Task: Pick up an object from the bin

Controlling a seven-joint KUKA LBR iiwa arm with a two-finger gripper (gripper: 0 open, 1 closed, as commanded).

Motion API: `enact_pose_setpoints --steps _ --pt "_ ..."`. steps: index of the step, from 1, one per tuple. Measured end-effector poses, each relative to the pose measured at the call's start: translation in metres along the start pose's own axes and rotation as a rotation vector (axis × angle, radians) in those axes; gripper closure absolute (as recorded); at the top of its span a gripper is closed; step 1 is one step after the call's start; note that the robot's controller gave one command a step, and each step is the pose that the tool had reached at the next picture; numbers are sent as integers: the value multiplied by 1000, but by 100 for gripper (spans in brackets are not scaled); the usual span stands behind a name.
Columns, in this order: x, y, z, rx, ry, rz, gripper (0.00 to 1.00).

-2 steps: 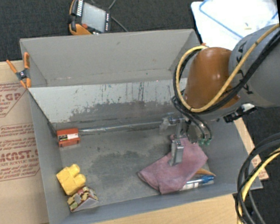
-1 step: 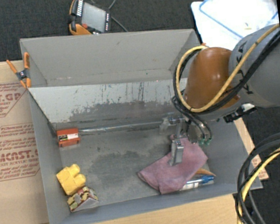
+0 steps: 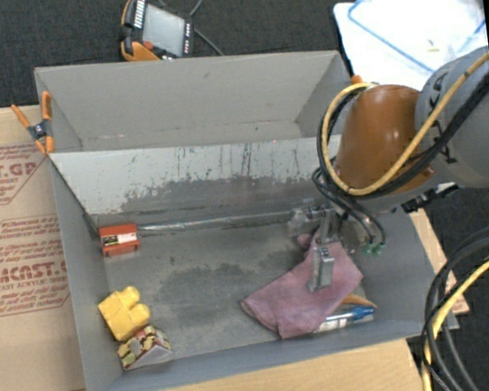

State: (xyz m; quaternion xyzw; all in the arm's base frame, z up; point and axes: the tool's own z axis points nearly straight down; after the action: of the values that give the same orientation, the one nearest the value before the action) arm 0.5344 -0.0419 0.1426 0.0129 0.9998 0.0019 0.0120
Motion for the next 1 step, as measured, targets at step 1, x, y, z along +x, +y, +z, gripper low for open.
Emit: enact_pose_setpoints --steps 1 --pt "-4 -6 -6 -2 -2 41 0"
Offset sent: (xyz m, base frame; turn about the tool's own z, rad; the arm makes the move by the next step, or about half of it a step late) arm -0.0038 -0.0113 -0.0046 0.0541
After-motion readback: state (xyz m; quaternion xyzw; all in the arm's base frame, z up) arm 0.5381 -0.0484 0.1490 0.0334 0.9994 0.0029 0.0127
